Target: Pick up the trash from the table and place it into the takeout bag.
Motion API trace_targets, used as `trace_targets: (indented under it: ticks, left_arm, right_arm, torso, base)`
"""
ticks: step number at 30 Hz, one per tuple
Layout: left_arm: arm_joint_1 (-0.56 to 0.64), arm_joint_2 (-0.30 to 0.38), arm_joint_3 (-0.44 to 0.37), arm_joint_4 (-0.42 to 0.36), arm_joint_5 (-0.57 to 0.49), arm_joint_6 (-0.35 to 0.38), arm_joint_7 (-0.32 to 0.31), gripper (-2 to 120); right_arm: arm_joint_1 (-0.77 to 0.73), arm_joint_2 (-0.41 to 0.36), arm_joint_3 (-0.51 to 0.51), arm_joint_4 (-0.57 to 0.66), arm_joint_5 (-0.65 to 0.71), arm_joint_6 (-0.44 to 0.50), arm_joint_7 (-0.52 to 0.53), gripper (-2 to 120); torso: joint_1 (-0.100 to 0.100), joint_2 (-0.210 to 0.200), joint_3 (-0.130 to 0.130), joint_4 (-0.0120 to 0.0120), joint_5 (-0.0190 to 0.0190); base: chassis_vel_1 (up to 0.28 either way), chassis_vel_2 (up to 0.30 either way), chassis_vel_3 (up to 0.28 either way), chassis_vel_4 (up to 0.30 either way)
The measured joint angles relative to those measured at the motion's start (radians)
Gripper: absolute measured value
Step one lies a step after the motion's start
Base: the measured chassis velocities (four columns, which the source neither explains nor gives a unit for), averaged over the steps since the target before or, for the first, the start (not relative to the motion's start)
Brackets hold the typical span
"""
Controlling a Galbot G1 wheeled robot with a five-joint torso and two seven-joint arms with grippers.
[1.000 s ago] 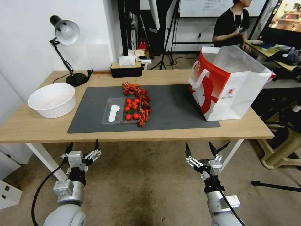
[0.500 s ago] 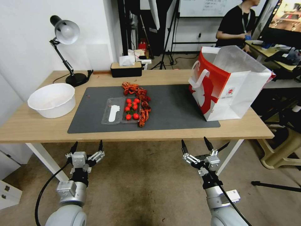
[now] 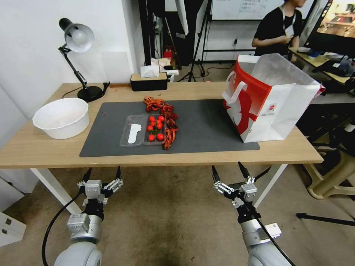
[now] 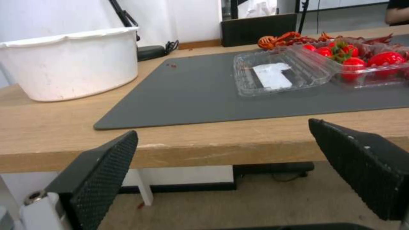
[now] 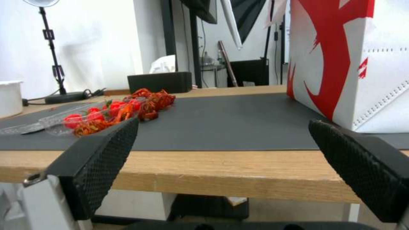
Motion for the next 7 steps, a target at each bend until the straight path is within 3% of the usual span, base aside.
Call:
trace_targets:
  ticks: [7]
  left_arm:
    - [0.0,0.0,0.0,0.0,-0.001,0.0,0.0,100]
  right_arm:
    - [0.0,0.0,0.0,0.0,0.0,0.001,0.0,100]
  torso:
    - [0.0,0.0,0.0,0.0,0.0]
  base:
    - [0.0,0.0,0.0,0.0]
